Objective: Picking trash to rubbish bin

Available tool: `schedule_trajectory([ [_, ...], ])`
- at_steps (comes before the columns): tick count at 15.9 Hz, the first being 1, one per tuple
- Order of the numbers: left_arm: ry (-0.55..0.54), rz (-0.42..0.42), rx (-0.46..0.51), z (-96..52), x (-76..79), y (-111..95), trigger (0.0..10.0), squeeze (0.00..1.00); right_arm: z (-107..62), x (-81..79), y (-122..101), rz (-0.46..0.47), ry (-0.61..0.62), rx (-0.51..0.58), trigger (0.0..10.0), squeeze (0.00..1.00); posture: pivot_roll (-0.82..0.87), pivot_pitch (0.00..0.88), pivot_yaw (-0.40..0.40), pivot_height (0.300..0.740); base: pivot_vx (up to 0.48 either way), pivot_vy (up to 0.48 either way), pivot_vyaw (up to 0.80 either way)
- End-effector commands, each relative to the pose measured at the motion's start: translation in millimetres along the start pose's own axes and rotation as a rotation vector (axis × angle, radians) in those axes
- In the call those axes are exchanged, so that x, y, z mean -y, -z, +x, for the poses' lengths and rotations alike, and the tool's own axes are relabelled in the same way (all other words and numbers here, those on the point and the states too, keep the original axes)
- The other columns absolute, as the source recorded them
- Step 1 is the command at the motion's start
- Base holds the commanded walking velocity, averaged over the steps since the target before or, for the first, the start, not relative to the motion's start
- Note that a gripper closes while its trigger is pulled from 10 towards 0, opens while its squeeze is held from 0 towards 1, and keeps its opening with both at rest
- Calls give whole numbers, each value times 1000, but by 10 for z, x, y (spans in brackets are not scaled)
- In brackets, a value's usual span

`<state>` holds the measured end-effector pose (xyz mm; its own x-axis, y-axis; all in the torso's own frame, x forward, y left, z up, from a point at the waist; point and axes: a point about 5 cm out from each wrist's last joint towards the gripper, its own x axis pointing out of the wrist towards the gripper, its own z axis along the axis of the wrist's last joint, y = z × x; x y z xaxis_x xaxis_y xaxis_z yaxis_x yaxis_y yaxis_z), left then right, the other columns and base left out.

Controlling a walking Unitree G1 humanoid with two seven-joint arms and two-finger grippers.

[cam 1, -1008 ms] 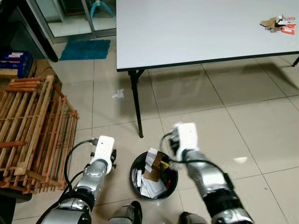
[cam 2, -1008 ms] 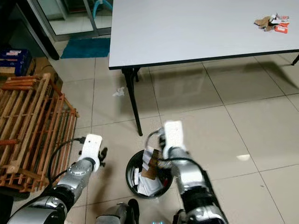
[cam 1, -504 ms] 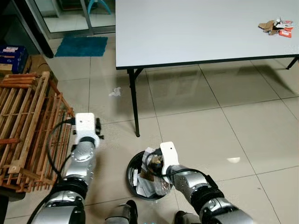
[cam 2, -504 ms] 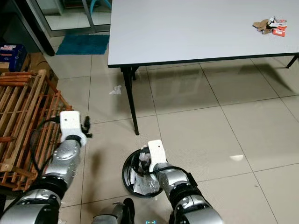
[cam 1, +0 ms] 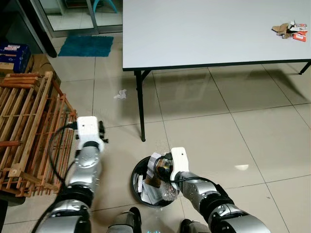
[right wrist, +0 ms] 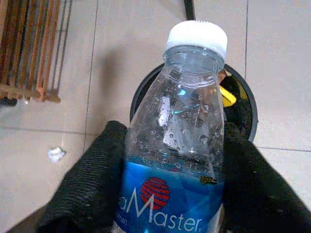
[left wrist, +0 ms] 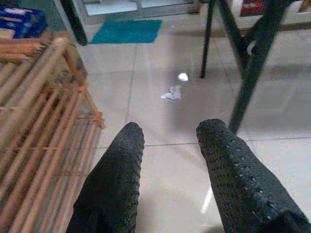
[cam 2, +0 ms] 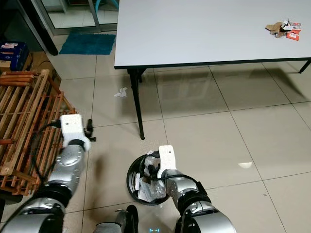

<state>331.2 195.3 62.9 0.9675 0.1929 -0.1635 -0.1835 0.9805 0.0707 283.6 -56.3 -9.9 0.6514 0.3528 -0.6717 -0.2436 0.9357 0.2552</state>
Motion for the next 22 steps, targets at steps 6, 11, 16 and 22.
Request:
schedule_trajectory([
  [6,9,8,10,-7,34,-20,10000,0,40,-248,-114,34,-61,36,10000,1000,39,157,15,740,0,0,0],
  [11,33,15,7,-15,92,-16,10000,0,41,-250,-132,16,-58,49,10000,1000,36,148,20,740,0,0,0],
  [16,137,20,-20,-86,269,70,10000,0,-24,-131,-594,-37,-9,274,10000,0,25,132,21,740,0,0,0],
  [22,171,1,28,-175,467,5,10000,0,-343,90,-1170,-97,89,615,10000,0,12,125,22,740,0,0,0],
])
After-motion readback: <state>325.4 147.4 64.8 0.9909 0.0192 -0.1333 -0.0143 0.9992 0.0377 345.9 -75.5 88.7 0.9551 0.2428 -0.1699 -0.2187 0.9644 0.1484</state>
